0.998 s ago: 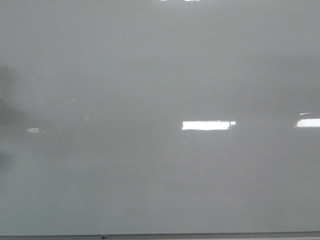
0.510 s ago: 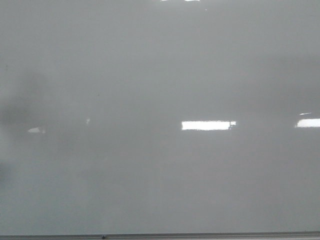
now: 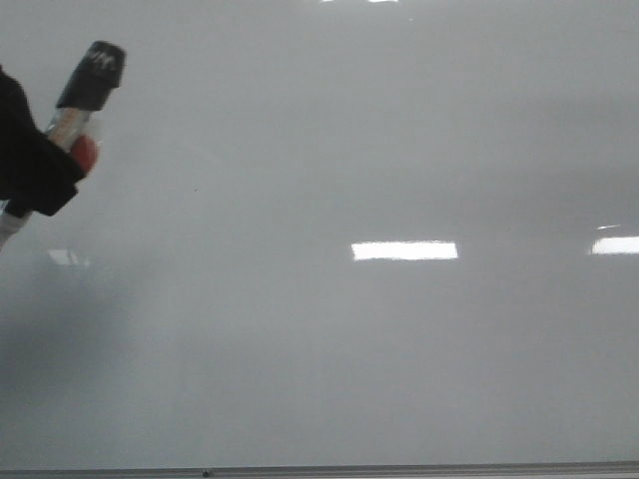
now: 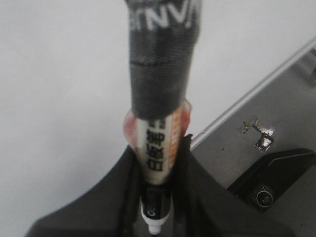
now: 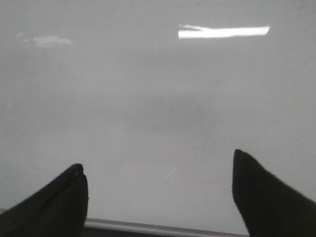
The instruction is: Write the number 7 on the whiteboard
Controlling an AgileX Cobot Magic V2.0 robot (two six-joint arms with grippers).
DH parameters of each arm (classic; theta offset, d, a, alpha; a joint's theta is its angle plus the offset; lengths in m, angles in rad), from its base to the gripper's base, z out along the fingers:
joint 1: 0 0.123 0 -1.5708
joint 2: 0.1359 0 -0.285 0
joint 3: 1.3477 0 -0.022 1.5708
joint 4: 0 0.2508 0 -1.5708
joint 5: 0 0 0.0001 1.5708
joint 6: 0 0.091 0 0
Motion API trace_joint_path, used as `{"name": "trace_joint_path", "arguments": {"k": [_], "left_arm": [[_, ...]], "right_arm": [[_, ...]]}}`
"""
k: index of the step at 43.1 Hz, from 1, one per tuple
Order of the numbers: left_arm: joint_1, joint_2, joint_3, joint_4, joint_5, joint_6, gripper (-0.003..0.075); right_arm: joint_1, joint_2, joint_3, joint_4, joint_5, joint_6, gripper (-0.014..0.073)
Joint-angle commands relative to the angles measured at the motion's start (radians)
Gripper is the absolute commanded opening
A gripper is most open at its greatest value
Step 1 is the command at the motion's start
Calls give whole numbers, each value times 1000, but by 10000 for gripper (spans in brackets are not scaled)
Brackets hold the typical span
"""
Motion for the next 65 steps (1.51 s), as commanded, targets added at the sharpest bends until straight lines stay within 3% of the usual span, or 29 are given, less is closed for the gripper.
{"name": "trace_joint_path", "arguments": {"k": [1, 6, 14, 18, 30, 50, 56, 65], "left_arm": [[-97, -74, -36, -13, -55, 92, -20], [-202, -138, -36, -13, -57, 166, -20], [-325, -200, -36, -13, -42, 176, -20], [-383, -217, -36, -13, -28, 176, -20], [-500, -217, -36, -13, -25, 176, -20], [-501, -219, -36, -13, -51, 176, -20], [-501, -219, -36, -13, -53, 176, -20], [-501, -219, -36, -13, -70, 176, -20]], "right_arm": [[68, 86, -93, 29, 11, -61, 614], [193, 170, -179, 118, 93, -221, 614], [407, 322, -329, 291, 276, -503, 614], [503, 400, -415, 334, 346, -571, 614], [705, 620, -627, 345, 349, -598, 614], [798, 809, -728, 362, 353, -621, 607], [798, 810, -728, 362, 353, -621, 500], [798, 810, -728, 362, 353, -621, 211]]}}
